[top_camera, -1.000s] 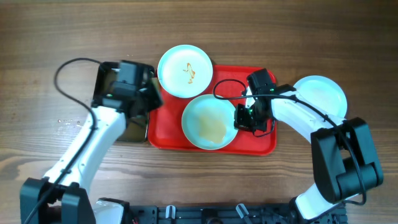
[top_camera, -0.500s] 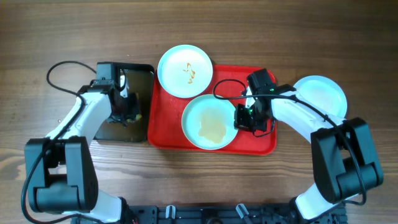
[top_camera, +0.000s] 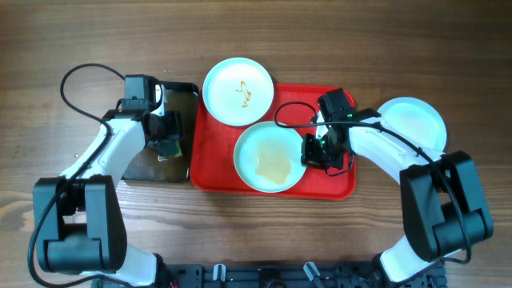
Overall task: Clean dirty plates on tray and stack at the side
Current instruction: 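Return the sponge to the black water tray with the left gripper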
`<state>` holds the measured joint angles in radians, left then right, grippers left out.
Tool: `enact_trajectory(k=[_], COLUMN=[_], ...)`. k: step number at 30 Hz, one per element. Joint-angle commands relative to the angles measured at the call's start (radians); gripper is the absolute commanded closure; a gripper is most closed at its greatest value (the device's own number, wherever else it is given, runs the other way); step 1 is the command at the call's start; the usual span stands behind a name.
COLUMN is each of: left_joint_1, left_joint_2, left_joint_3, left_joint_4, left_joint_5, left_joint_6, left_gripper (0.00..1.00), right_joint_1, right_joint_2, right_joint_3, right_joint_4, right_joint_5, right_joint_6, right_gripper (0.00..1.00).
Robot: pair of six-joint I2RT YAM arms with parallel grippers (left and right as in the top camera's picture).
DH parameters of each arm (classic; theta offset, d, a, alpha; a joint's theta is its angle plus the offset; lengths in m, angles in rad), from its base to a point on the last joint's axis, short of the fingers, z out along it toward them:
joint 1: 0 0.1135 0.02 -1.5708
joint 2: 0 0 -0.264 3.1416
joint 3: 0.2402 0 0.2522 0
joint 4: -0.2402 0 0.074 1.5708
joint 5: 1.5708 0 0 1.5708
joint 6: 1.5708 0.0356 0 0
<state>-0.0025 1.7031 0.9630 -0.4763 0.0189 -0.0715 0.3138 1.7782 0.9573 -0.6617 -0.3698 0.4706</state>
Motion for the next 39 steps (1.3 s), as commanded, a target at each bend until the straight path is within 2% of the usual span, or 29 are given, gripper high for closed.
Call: enact_trajectory(k=[1,3,4,5,6,11,12,13,14,18,21,25,26,28,30,32,36,37,38,39], left_joint_1=[-0.002,-0.002,-0.002,-0.002,-0.002,-0.001,-0.001,-0.001,-0.001,-0.001,-0.001,-0.002,-0.002,-0.002,-0.002,-0.002,-0.002,-0.001,-0.001,-0.001], left_joint_2=[0.065,0.093,0.102,0.103,0.102,0.034,0.006,-0.021,-0.037,-0.026,-0.014,0.009,0.017,0.041,0.052,0.051,0.044,0.037,0.026,0.015], left_joint_3=[0.004,0.004,0.004,0.004,0.004,0.004,0.004,0.004,0.004,0.003,-0.012,-0.081,-0.088,-0.095,-0.095,-0.094,-0.070,-0.065,-0.062,-0.062], left_joint_4=[0.003,0.010,0.014,0.014,0.013,0.015,0.016,0.008,-0.005,-0.104,-0.095,-0.006,0.000,0.006,0.008,0.015,0.004,-0.003,-0.011,-0.019], left_joint_5=[-0.004,0.030,0.033,0.032,0.032,0.032,0.032,0.032,0.032,0.032,0.032,0.064,0.077,0.078,0.077,0.077,0.077,0.077,0.077,0.077], left_joint_6=[0.011,0.011,0.012,0.012,0.012,0.012,0.012,0.011,0.012,0.011,0.010,-0.026,-0.026,-0.026,-0.026,-0.026,-0.026,-0.026,-0.026,-0.026], left_gripper=[0.27,0.28,0.32,0.56,0.96,0.96,0.90,0.42,0.22,0.00,0.00,0.00,0.04,0.31,0.72,0.96,0.96,0.76,0.35,0.00], right_joint_1=[0.001,0.001,0.001,0.001,0.001,0.001,0.001,0.001,0.001,0.001,0.001,0.001,0.001,0.001,0.001,0.001,0.001,0.001,0.001,0.001], right_joint_2=[-0.009,-0.009,-0.009,-0.009,-0.009,-0.009,-0.009,-0.009,-0.009,-0.009,-0.009,-0.009,-0.009,-0.009,-0.009,-0.009,-0.009,-0.009,-0.009,-0.009], right_joint_3=[-0.009,-0.009,-0.009,-0.009,-0.009,-0.009,-0.009,-0.009,-0.009,-0.009,-0.009,-0.009,-0.009,-0.009,-0.009,-0.009,-0.009,-0.009,-0.009,-0.009], right_joint_4=[-0.005,-0.005,-0.005,-0.005,-0.005,-0.009,-0.008,-0.008,-0.009,-0.008,-0.008,-0.008,-0.008,-0.008,-0.009,-0.009,-0.010,-0.010,-0.010,-0.009], right_joint_5=[0.056,0.056,0.056,0.056,0.056,0.056,0.056,0.056,0.056,0.056,0.056,0.056,0.056,0.056,0.056,0.056,0.056,0.056,0.056,0.056], right_joint_6=[0.000,0.000,0.000,0.000,0.000,-0.001,-0.001,-0.001,-0.001,0.000,-0.001,0.000,0.000,0.000,-0.001,-0.001,0.000,-0.001,-0.001,-0.001], right_gripper=[0.96,0.96,0.96,0.96,0.96,0.96,0.96,0.96,0.96,0.96,0.96,0.96,0.96,0.96,0.96,0.96,0.96,0.96,0.96,0.96])
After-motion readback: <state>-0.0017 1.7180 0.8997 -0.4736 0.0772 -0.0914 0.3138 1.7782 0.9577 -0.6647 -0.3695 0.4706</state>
